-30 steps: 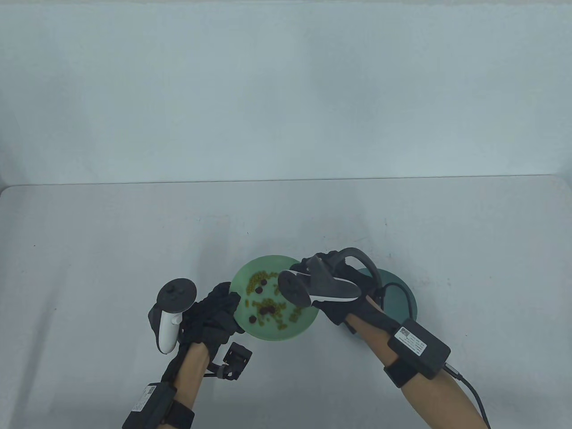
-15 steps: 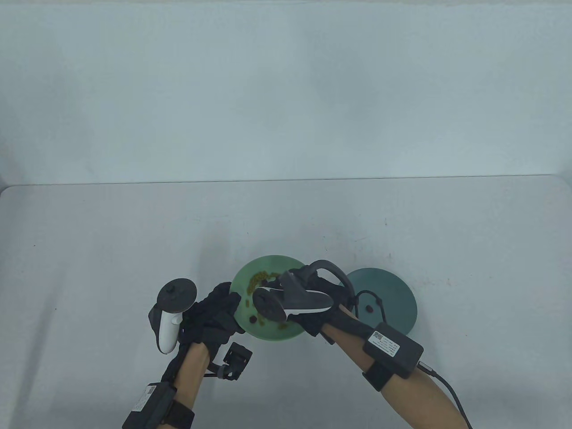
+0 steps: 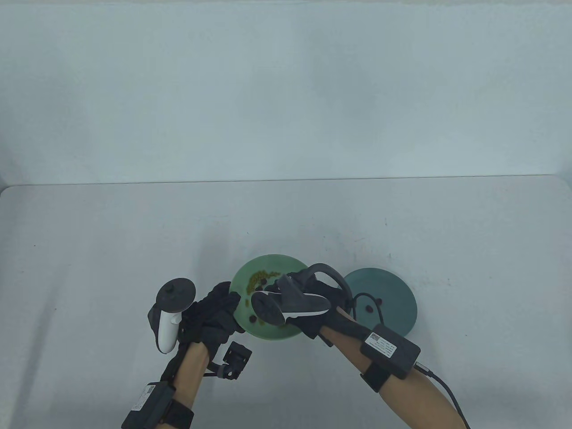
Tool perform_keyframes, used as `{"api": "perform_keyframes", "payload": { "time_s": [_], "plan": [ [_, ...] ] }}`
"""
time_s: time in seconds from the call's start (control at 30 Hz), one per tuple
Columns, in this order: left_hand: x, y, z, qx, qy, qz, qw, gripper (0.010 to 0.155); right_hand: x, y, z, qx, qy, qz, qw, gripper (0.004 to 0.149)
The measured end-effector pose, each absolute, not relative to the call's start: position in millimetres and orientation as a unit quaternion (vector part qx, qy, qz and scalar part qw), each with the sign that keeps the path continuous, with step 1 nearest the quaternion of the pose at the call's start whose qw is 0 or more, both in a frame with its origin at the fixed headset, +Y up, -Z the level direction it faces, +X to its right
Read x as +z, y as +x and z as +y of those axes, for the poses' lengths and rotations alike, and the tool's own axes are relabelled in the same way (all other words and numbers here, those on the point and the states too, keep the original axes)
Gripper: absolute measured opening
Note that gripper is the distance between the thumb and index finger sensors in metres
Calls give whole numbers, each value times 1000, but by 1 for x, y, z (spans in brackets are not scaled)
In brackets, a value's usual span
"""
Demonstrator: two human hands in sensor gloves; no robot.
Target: Pick cranberries with hand pinch into plate
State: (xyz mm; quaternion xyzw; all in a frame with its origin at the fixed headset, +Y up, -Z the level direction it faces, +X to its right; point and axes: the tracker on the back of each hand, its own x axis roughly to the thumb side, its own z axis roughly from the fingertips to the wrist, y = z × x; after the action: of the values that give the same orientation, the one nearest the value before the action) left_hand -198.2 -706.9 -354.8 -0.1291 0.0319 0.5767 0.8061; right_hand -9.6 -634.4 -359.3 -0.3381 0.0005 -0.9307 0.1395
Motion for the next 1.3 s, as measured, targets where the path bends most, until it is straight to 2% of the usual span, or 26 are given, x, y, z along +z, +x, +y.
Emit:
{"api": "perform_keyframes", "payload": {
  "time_s": [0.8, 1.03, 1.3],
  "plan": [
    [-356, -200, -706, 561, -125, 31, 818, 54, -356, -14, -632, -929, -346, -7, 131, 45],
    [-356, -201, -706, 564, -123, 34, 816, 54, -358, 1, -609, -936, -330, 14, 118, 45],
    [-356, -202, -705, 563, -122, 36, 817, 54, -364, 45, -588, -953, -280, 32, 110, 45]
  ]
}}
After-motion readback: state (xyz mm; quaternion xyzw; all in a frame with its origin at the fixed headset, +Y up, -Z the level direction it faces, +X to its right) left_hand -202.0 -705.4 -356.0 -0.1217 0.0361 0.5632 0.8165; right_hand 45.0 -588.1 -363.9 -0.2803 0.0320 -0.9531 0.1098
